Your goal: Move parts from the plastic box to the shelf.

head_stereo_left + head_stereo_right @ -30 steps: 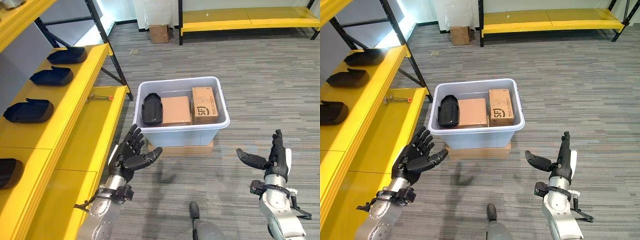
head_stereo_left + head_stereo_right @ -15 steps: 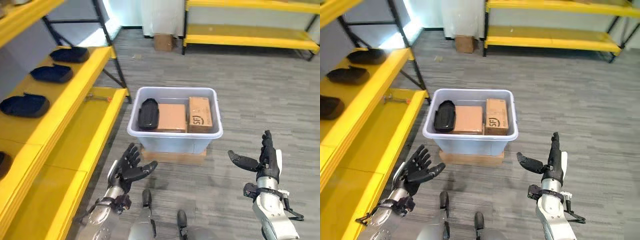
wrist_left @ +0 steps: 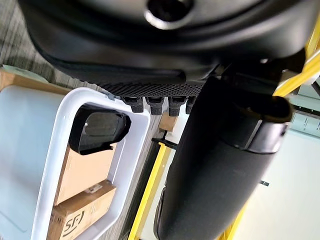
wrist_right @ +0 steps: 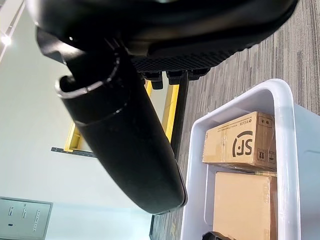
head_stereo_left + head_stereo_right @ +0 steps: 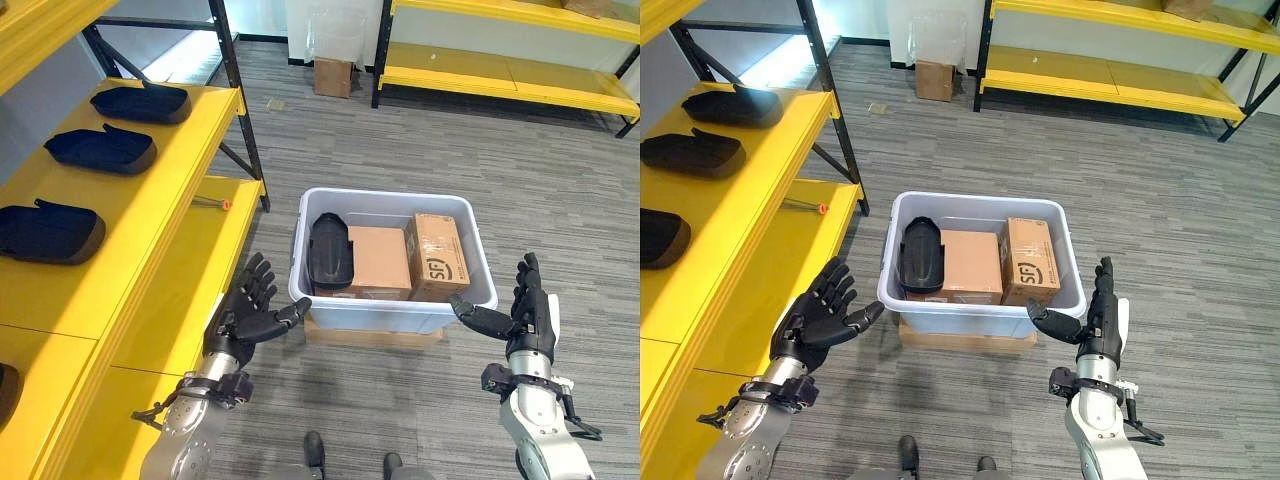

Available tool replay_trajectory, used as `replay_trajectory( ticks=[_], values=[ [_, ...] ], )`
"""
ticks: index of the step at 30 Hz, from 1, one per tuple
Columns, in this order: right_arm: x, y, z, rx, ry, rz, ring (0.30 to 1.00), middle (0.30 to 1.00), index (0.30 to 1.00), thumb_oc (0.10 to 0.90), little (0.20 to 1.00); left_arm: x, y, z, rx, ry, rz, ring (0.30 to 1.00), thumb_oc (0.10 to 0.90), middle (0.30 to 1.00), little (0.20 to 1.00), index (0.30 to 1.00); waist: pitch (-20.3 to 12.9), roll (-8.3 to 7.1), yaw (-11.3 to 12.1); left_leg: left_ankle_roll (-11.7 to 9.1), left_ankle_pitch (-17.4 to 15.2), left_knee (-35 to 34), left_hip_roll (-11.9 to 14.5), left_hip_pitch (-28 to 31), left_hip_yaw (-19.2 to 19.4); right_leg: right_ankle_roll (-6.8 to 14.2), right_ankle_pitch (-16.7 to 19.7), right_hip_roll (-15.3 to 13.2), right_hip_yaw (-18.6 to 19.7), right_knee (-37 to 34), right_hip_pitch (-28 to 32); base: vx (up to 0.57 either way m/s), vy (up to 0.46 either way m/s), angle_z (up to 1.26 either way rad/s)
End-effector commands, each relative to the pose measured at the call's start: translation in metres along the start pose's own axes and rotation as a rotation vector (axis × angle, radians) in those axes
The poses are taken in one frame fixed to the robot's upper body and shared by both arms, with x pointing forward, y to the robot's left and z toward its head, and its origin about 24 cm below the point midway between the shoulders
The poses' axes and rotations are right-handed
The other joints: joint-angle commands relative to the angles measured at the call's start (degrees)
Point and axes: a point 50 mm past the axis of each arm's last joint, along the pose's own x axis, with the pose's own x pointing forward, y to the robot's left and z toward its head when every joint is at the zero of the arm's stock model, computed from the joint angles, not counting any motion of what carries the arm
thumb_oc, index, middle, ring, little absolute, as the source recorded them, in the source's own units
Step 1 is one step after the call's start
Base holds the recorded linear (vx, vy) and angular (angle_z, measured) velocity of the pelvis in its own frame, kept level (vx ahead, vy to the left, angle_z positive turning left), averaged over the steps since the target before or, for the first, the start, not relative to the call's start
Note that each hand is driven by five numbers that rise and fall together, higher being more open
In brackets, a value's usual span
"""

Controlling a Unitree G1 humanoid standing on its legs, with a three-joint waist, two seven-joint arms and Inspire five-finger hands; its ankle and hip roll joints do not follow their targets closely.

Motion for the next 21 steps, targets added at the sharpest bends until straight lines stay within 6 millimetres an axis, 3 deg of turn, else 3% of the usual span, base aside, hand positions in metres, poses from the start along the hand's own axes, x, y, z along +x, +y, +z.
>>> replay_trajectory(
  ticks=[1,4,8,14,17,20,21],
  values=[
    [0.014,-0.010,0.038,-0.012,-0.216,-0.046,1.000,1.000,1.000,0.900,1.000,0.004,-0.013,0.039,0.004,-0.212,-0.093,1.000,0.900,1.000,1.000,1.000,-6.20,1.72,-1.55,-2.26,-2.47,-0.47,3.32,-1.46,-1.63,-2.82,0.79,6.55,-0.83,6.95,-5.05,0.03,0.130,-0.03],
    [0.016,-0.011,0.038,-0.035,-0.222,-0.063,1.000,1.000,1.000,0.900,1.000,0.006,-0.012,0.039,-0.004,-0.207,-0.091,1.000,0.900,1.000,1.000,1.000,-5.94,1.54,-1.71,-1.13,-2.81,-0.47,2.67,-1.23,-1.56,-2.18,1.60,6.72,-0.72,11.98,-7.32,0.01,0.112,-0.05],
    [0.015,-0.011,0.038,-0.029,-0.217,-0.064,1.000,1.000,1.000,0.900,1.000,0.007,-0.013,0.040,-0.005,-0.202,-0.114,1.000,0.900,1.000,1.000,1.000,-4.99,1.74,-2.44,0.40,-3.62,-0.47,1.71,-0.45,-2.36,-0.90,3.51,8.30,-0.22,24.86,-13.49,0.01,0.148,-0.17],
    [0.017,-0.009,0.038,-0.038,-0.223,-0.043,1.000,1.000,1.000,0.900,1.000,0.004,-0.010,0.041,0.039,-0.218,-0.082,1.000,0.900,1.000,1.000,1.000,-4.21,2.60,-1.99,1.42,-4.20,-0.47,1.20,0.04,-2.08,-0.01,4.73,7.96,-3.73,38.63,-19.30,0.00,0.132,-0.02],
    [0.017,-0.009,0.039,-0.048,-0.231,-0.034,1.000,1.000,1.000,0.900,1.000,0.004,-0.003,0.045,0.040,-0.249,-0.040,1.000,0.900,1.000,1.000,1.000,-3.85,2.12,-2.30,0.96,-5.24,-0.47,1.46,1.35,-1.53,0.50,6.19,6.93,-4.94,32.74,-21.08,0.02,-0.017,-0.11],
    [0.020,-0.013,0.039,-0.044,-0.228,-0.046,1.000,1.000,1.000,0.900,1.000,0.006,-0.001,0.050,0.039,-0.255,-0.041,1.000,0.900,1.000,1.000,1.000,-3.22,0.81,-2.83,-0.06,-6.96,-0.47,1.36,3.67,-2.03,0.81,9.78,4.91,-5.75,15.82,-21.36,0.09,-0.114,-0.12],
    [0.020,-0.014,0.039,-0.044,-0.227,-0.045,1.000,1.000,1.000,0.900,1.000,0.006,-0.002,0.050,0.039,-0.253,-0.045,1.000,0.900,1.000,1.000,1.000,-3.10,0.71,-2.88,-0.22,-7.21,-0.47,1.41,4.08,-2.15,0.84,10.28,4.56,-5.97,13.42,-21.40,0.11,-0.107,-0.08]
  ],
)
